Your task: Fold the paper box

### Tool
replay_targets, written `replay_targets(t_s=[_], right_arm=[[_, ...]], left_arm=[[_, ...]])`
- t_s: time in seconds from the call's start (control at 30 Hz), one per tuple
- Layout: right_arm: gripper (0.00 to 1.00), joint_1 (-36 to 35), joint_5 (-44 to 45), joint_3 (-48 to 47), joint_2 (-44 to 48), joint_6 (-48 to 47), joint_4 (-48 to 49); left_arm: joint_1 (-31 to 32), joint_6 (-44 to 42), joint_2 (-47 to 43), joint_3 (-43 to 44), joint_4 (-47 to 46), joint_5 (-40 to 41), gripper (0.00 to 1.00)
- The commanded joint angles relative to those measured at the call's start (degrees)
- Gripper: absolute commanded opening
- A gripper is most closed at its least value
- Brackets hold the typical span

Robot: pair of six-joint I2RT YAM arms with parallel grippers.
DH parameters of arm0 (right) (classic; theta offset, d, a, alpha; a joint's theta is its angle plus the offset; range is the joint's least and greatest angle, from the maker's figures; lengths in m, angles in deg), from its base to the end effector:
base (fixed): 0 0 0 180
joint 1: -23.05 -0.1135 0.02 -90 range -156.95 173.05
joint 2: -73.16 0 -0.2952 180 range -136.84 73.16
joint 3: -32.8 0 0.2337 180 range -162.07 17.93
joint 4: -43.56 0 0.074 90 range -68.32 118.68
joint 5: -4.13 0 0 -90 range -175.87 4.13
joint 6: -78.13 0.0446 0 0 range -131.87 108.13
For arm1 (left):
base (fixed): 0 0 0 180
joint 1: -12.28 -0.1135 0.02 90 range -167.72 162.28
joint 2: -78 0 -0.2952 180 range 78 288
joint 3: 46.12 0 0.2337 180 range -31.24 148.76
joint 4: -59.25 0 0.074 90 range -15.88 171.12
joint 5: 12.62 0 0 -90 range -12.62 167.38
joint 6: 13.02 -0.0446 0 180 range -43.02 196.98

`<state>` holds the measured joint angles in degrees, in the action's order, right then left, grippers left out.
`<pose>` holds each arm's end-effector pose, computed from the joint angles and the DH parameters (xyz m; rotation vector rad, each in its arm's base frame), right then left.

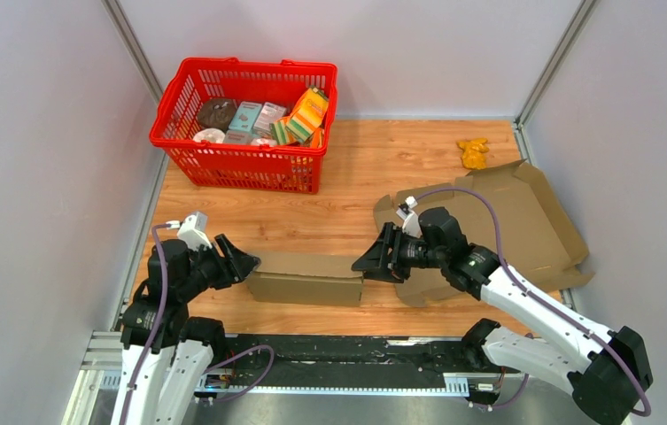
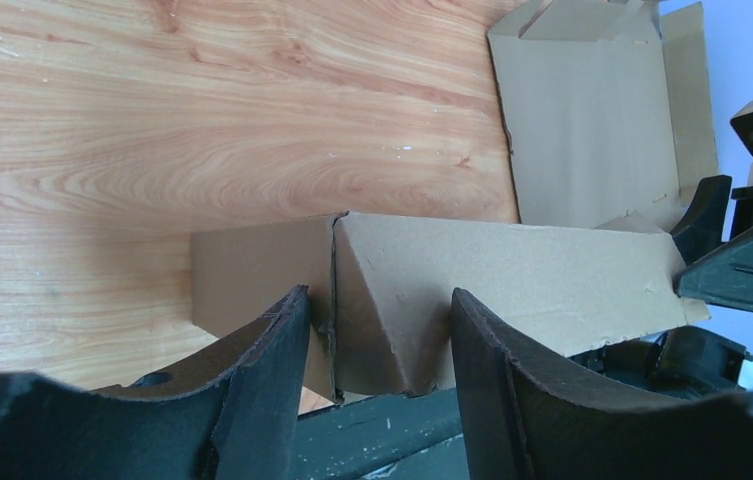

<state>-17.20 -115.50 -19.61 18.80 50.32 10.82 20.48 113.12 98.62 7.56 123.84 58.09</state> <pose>0.1188 0.1294 0.2813 0.1369 2.5452 1.4496 0.0360 -0.0201 0.2842 -0.3259 2.1713 -0.8056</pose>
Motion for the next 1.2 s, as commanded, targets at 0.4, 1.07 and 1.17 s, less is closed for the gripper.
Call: replay_targets(t_s=[0.4,1.07,1.17], right_arm=[[0.39,7.5,-7.9,4.6,1.6,-7.6,11.7],[0.46,16.6,-17.7,-1.8,-4.1,-16.6,6.0],[0.55,16.7,-18.6,-3.7,-4.9,-16.3,5.7]], left_arm=[[0.1,5.2,-2.0,-8.0,-3.0,-6.5,0.56],[-1.1,4.5,1.1,-1.7,-7.4,-8.7,0.8],[-2.7,4.0,2.6,-0.8,-7.3,-10.7,0.79]])
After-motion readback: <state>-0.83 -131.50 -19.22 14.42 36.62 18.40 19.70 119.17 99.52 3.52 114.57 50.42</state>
